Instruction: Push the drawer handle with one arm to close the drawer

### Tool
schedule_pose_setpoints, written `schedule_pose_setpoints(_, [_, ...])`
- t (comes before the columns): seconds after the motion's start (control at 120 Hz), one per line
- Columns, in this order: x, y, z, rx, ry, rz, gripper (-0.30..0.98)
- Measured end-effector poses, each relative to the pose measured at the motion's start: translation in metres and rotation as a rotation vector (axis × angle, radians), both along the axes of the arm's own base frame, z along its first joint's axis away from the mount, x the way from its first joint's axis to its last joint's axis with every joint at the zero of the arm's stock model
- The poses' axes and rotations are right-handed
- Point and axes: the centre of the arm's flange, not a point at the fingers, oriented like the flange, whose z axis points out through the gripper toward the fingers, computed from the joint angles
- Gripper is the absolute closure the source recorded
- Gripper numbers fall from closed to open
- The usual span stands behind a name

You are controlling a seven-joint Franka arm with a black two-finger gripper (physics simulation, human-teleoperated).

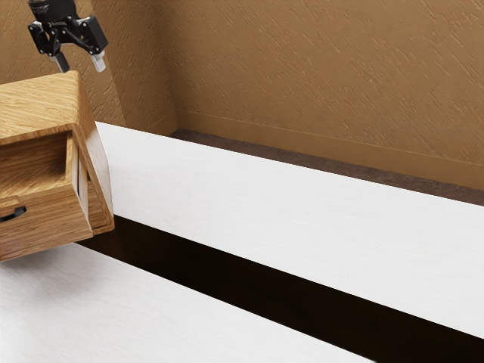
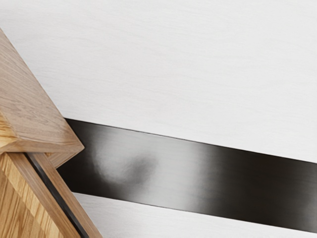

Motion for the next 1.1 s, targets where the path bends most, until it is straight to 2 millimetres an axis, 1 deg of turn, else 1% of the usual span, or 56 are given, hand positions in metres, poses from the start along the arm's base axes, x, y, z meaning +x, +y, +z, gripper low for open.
schedule_pose_setpoints(0.2, [-0.002,0.0,0.002,0.002,-0.003,-0.005,0.02])
schedule_pose_setpoints(0.217, [-0.005,-0.001,0.006,0.002,-0.01,-0.005,0.02])
schedule_pose_setpoints(0.25, [-0.016,-0.004,0.023,0.006,-0.038,-0.005,0.02])
schedule_pose_setpoints(0.283, [-0.032,-0.006,0.043,0.01,-0.075,-0.003,0.02])
schedule_pose_setpoints(0.325, [-0.068,-0.015,0.083,0.014,-0.15,0.0,0.02])
schedule_pose_setpoints(0.358, [-0.098,-0.018,0.104,0.013,-0.188,0.008,0.02])
schedule_pose_setpoints(0.375, [-0.115,-0.015,0.111,0.012,-0.197,0.023,0.03])
schedule_pose_setpoints(0.4, [-0.14,-0.003,0.117,0.01,-0.205,0.063,0.03])
schedule_pose_setpoints(0.433, [-0.171,0.008,0.116,0.016,-0.196,0.114,0.02])
schedule_pose_setpoints(0.483, [-0.211,0.012,0.108,0.04,-0.172,0.184,0.02])
schedule_pose_setpoints(0.508, [-0.23,0.006,0.101,0.064,-0.155,0.226,0.02])
schedule_pose_setpoints(0.533, [-0.245,-0.002,0.093,0.09,-0.136,0.268,0.02])
schedule_pose_setpoints(0.575, [-0.265,-0.015,0.075,0.132,-0.096,0.344,0.02])
schedule_pose_setpoints(0.65, [-0.286,-0.036,0.042,0.172,-0.025,0.466,0.02])
schedule_pose_setpoints(0.7, [-0.296,-0.04,0.013,0.156,0.024,0.55,0.02])
schedule_pose_setpoints(0.725, [-0.301,-0.045,0.001,0.153,0.041,0.59,0.02])
schedule_pose_setpoints(0.775, [-0.308,-0.06,-0.018,0.152,0.059,0.655,0.02])
schedule_pose_setpoints(0.833, [-0.316,-0.067,-0.04,0.13,0.073,0.727,0.02])
schedule_pose_setpoints(0.908, [-0.313,-0.067,-0.075,0.103,0.119,0.786,0.03])
schedule_pose_setpoints(1.017, [-0.306,-0.067,-0.108,0.08,0.157,0.846,0.03])
schedule_pose_setpoints(1.1, [-0.304,-0.061,-0.134,0.063,0.176,0.89,0.08])
